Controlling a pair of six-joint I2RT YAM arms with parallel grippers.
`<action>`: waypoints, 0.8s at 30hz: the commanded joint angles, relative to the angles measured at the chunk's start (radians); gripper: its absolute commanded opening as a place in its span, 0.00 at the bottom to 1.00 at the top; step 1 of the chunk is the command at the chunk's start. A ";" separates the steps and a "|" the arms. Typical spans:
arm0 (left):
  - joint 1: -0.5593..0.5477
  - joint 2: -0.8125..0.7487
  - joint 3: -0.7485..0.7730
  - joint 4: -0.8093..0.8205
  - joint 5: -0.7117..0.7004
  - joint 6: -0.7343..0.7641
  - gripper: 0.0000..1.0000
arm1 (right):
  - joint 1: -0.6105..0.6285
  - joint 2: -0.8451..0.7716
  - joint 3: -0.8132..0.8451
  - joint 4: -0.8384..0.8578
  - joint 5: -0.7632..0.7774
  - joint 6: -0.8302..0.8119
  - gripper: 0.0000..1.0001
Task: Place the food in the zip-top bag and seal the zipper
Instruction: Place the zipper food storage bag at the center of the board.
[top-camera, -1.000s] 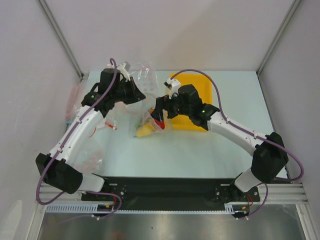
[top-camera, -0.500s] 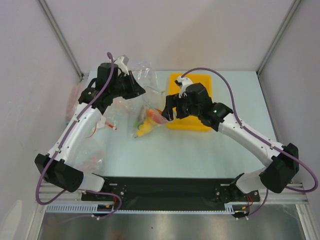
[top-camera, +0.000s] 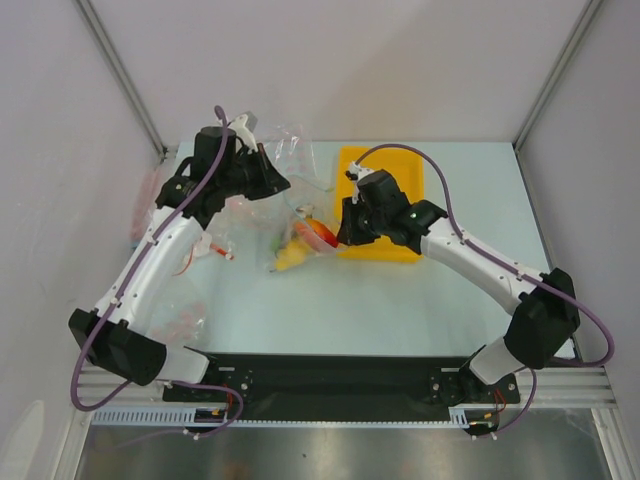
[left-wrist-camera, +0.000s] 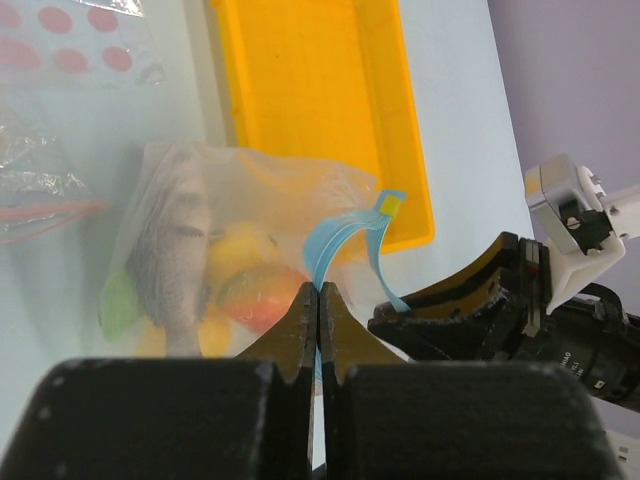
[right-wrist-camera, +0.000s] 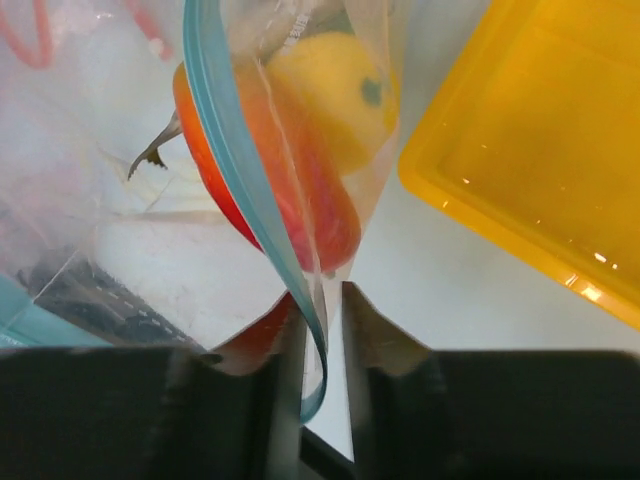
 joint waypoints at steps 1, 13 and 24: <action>-0.003 -0.067 -0.007 0.033 0.008 0.006 0.00 | -0.001 0.013 0.072 -0.014 -0.019 0.049 0.15; -0.114 -0.142 -0.186 0.095 0.181 0.017 0.00 | 0.121 0.134 0.448 -0.367 0.201 0.241 0.00; -0.199 -0.270 -0.361 0.138 0.230 0.041 0.01 | 0.243 0.130 0.378 -0.240 0.244 0.426 0.00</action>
